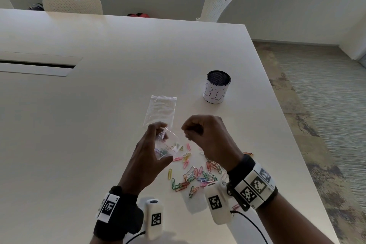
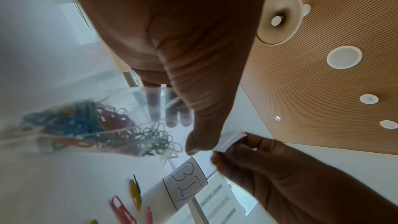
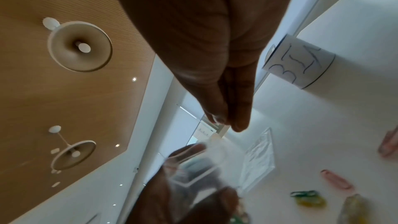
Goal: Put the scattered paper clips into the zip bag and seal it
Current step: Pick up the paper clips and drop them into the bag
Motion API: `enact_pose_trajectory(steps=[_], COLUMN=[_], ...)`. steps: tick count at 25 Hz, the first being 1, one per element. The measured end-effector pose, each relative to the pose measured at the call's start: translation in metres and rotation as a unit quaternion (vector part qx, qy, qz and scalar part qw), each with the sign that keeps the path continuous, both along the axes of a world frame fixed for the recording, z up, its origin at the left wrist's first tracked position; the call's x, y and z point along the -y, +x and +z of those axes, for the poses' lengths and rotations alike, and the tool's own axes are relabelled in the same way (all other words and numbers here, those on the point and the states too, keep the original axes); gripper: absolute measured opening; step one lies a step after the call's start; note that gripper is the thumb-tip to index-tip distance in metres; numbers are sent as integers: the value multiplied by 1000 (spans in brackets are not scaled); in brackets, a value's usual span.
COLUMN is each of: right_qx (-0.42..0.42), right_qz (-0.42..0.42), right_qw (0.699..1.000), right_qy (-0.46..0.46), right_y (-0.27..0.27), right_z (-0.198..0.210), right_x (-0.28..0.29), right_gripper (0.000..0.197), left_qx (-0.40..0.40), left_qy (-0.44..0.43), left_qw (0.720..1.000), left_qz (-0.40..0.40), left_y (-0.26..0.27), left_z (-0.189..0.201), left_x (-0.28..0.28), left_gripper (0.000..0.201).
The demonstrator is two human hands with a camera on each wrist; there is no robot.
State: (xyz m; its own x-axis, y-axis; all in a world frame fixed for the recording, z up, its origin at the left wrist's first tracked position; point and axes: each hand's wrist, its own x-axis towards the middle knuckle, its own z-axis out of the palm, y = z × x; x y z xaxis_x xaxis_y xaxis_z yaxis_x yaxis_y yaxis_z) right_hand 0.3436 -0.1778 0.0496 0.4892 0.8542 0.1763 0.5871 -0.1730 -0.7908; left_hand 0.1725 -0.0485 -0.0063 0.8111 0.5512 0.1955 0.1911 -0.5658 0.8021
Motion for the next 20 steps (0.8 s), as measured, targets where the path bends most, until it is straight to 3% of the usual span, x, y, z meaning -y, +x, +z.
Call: enact_pose_trajectory(steps=[7,11,15,20], right_qx=[101,162,142,130], right_qz=[109,181,228,237], right_qw=[969,942,931,940], right_qy=[-196,-230,-247,-209], right_y=[19,13,14,7], right_z=[-42,-47,-47,-41], right_x=[-7,-13,-5,-1], right_gripper=[34,40,35,24], left_qx=[25,23,20,19], left_qy=[-1,10,17,24], left_qw=[1000,1000,999,999], left_qz=[16,17,23,22], left_y=[-9,-11,-13,-12], left_z=[8,7,6,5], left_x=[-5,-8,-11,-12], left_gripper=[79,80,81,82])
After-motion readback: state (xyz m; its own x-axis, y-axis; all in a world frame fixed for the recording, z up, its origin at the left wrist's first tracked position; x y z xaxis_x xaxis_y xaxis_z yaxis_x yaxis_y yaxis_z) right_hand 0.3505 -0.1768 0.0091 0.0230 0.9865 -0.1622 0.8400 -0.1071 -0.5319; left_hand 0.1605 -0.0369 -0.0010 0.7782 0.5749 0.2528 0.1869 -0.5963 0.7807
